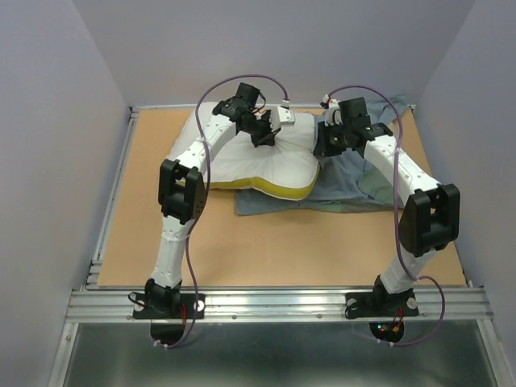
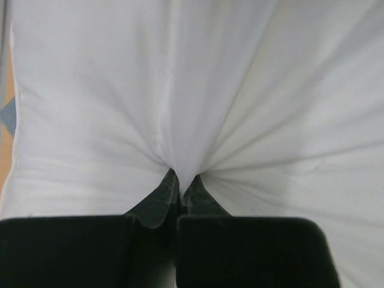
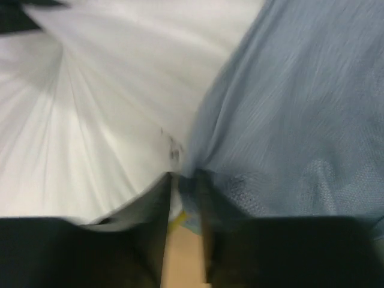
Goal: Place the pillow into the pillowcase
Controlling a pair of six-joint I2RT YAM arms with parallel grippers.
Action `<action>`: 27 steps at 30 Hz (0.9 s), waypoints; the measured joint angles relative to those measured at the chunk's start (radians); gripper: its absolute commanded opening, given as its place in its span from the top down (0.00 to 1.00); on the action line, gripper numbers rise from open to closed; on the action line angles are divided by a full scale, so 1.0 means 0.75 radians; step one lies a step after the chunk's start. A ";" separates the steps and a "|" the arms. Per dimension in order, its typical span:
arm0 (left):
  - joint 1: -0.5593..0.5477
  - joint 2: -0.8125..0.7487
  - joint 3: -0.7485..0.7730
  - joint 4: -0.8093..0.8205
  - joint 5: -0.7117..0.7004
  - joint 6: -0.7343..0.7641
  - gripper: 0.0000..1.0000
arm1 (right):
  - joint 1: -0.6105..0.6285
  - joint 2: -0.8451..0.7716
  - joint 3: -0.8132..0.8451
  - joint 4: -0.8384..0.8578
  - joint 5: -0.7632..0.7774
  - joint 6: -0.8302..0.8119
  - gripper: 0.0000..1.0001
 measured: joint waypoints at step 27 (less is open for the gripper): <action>-0.141 -0.562 -0.652 0.106 -0.130 0.338 0.01 | -0.195 -0.197 -0.454 -0.066 -0.073 0.131 0.39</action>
